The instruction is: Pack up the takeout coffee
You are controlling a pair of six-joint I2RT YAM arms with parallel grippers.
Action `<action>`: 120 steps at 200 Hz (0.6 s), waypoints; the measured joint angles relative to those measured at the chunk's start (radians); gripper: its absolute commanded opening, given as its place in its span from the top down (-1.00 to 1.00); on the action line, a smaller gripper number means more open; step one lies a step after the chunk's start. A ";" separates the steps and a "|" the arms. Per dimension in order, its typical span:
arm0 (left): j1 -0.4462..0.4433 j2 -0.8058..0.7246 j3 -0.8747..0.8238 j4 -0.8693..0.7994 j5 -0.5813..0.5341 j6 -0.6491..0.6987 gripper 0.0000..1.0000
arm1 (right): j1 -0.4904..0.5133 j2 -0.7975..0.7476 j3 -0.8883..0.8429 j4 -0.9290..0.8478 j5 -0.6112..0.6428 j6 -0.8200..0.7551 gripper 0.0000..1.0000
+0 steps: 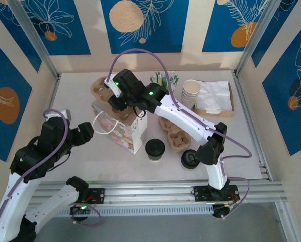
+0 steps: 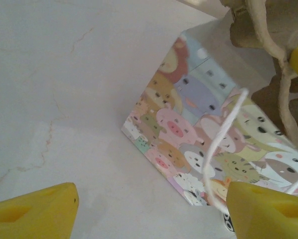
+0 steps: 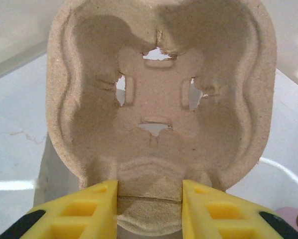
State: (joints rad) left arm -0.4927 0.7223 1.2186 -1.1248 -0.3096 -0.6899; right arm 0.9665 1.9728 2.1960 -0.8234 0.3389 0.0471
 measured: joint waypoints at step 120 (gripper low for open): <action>0.189 0.172 0.056 0.138 0.109 0.080 -0.64 | 0.007 -0.062 -0.077 -0.007 -0.019 0.001 0.32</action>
State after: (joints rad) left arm -0.3035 0.8940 1.2747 -0.9863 -0.2005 -0.6094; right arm 0.9733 1.9110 2.1185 -0.8307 0.3202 0.0479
